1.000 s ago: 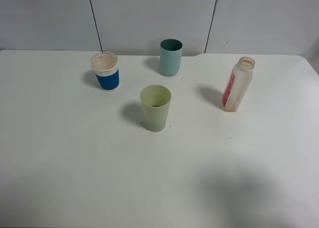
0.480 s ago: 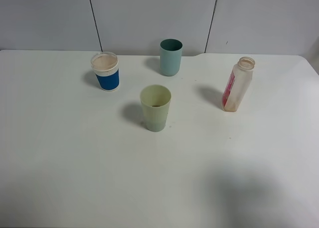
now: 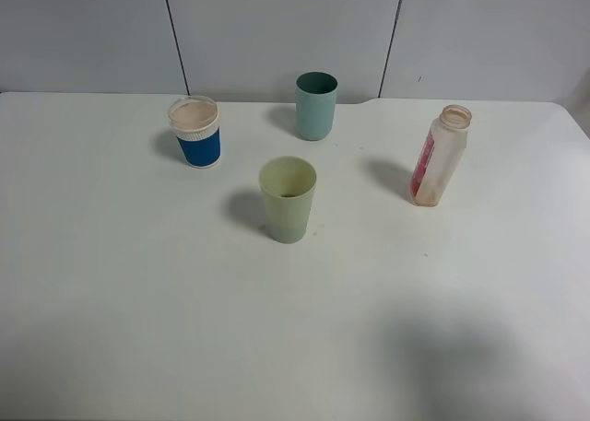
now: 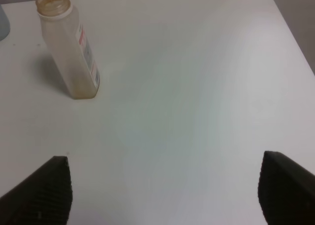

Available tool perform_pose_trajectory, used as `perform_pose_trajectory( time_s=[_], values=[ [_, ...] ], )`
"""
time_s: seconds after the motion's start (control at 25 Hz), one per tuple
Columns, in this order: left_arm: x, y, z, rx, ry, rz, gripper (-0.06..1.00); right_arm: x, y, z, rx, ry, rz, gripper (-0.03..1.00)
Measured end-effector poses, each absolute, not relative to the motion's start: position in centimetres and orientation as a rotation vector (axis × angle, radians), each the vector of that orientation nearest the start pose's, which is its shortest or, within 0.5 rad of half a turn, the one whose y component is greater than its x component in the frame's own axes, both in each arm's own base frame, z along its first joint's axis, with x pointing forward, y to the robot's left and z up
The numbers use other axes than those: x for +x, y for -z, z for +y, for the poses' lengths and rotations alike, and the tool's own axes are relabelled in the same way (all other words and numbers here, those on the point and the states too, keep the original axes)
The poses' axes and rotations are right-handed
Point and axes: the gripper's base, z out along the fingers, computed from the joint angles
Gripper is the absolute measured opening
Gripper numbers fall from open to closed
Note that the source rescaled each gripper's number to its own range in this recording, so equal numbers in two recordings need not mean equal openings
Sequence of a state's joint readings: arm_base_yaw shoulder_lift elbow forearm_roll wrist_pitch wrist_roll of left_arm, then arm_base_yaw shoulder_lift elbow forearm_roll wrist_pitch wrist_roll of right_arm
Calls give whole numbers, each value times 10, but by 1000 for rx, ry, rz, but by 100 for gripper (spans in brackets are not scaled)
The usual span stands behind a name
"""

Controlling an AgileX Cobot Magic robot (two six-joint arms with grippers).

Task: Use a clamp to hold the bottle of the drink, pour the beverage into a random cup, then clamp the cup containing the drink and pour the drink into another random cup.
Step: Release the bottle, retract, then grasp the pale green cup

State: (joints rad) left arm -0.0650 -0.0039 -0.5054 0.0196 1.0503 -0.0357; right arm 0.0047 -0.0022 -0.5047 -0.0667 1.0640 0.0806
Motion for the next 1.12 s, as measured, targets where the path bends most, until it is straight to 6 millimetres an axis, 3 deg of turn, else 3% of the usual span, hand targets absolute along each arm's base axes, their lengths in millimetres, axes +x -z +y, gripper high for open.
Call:
perform_pose_trajectory(
  time_s=[0.6, 1.12],
  values=[
    [-5, -281, 2, 29, 40, 2023, 100, -6, -278, -5, 81, 26, 2037, 60],
    [56, -347, -1, 70, -19, 1537, 100, -6, -278, -5, 81, 26, 2037, 60]
  ],
)
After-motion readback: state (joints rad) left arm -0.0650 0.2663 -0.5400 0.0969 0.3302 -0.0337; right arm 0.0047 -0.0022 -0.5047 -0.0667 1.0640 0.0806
